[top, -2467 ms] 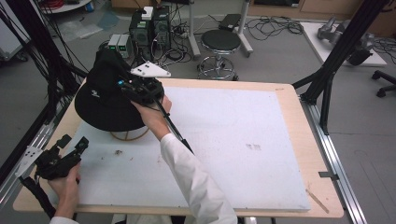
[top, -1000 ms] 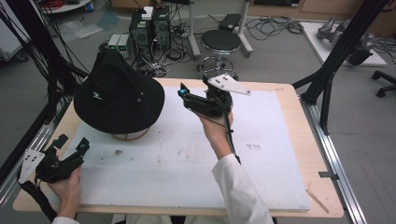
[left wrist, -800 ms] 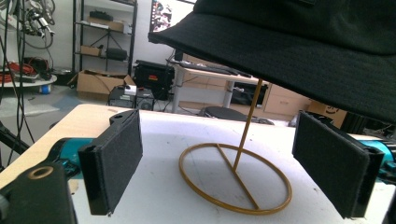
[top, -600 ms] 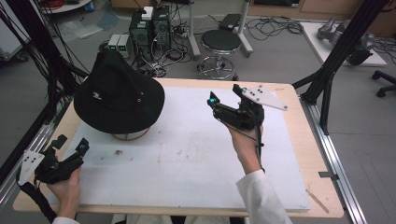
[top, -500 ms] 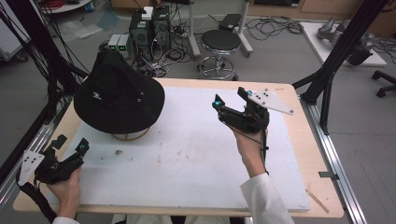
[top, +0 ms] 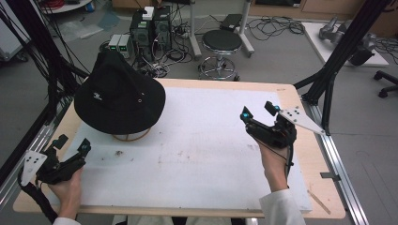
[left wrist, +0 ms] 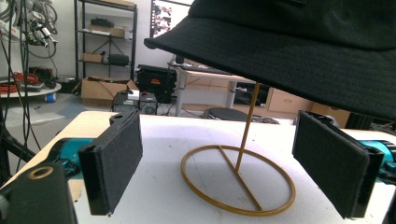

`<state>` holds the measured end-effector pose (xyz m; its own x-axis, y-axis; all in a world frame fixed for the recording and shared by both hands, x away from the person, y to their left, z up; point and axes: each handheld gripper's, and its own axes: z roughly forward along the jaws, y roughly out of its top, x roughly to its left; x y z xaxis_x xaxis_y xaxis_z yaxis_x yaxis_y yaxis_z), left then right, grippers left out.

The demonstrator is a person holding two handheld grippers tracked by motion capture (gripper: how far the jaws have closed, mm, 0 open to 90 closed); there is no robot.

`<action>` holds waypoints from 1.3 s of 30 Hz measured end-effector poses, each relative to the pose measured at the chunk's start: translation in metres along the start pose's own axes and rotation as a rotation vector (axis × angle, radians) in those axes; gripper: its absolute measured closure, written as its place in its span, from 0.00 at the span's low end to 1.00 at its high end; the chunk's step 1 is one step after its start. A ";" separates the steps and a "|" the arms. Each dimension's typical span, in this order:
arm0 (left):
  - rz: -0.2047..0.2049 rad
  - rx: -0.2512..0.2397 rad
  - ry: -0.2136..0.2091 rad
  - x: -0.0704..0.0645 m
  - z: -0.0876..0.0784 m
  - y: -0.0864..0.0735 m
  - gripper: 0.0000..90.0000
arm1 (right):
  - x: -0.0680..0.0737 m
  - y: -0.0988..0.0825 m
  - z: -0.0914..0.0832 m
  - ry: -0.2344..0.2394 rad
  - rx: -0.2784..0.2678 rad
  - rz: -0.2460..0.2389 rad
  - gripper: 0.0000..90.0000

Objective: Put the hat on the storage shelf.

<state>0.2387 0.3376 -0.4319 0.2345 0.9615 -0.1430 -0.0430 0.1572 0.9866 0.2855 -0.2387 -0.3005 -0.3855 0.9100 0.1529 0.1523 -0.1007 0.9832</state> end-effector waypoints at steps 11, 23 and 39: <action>-0.007 0.012 0.001 0.000 0.000 -0.001 0.18 | -0.029 -0.025 -0.019 -0.059 0.002 0.048 0.19; -0.014 0.015 -0.002 -0.002 0.000 -0.002 0.18 | -0.045 -0.061 -0.029 -0.061 -0.005 0.078 0.19; -0.024 0.017 -0.005 -0.002 0.001 -0.002 0.18 | -0.054 -0.096 -0.035 -0.128 0.014 0.090 0.17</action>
<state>0.2397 0.3354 -0.4339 0.2399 0.9565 -0.1661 -0.0213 0.1762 0.9841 0.2600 -0.2925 -0.3995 -0.2508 0.9413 0.2259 0.1945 -0.1796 0.9643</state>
